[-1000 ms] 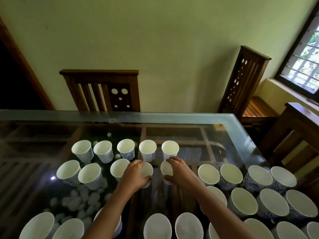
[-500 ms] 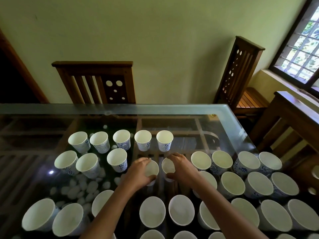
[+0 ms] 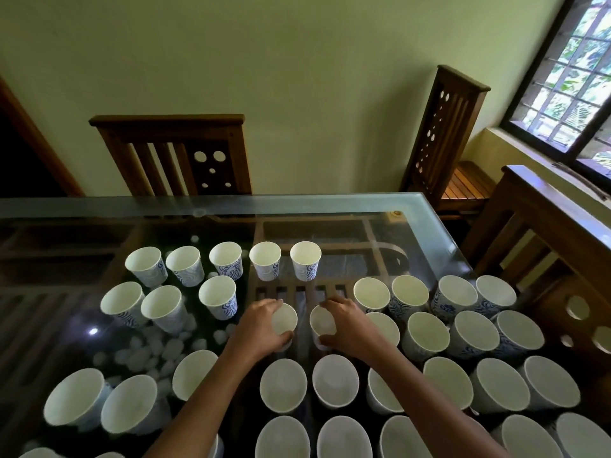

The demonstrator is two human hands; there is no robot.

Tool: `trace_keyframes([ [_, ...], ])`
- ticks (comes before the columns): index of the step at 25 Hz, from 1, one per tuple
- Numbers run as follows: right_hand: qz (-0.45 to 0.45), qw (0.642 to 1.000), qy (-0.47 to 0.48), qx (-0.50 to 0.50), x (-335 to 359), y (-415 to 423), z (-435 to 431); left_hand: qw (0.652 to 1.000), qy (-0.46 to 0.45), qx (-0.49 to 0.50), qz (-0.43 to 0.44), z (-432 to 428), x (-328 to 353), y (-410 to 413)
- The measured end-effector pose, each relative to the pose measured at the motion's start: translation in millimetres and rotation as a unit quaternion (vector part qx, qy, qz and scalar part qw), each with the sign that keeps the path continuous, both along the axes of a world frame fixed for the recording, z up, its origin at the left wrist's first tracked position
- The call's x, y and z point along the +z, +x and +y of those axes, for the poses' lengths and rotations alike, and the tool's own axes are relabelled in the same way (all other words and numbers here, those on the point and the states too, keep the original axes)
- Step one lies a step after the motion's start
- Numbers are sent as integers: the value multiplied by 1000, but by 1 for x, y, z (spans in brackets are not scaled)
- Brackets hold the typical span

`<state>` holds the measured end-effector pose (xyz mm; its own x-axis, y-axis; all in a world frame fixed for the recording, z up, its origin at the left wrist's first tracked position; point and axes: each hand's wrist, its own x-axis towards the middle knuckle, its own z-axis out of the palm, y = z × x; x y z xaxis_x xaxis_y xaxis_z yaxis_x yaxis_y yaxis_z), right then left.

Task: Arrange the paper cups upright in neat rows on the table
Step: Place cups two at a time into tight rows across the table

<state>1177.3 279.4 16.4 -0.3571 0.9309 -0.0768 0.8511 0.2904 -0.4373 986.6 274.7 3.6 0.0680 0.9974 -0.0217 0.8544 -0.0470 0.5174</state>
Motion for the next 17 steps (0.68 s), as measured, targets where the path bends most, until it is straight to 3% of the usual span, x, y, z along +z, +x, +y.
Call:
trace_keyframes([
  [4,-2,1000,-4,-1,1,0,-3,999,13,3,-37,-8,-3,0],
  [9,-3,1000,-9,-4,1,0,-3,999,43,4,-15,-5,5,1],
  [14,8,1000,-20,-9,3,-1,-2,999,-36,0,27,-1,2,3],
  [17,14,1000,-20,-12,2,-1,0,999,-37,-8,16,0,0,4],
])
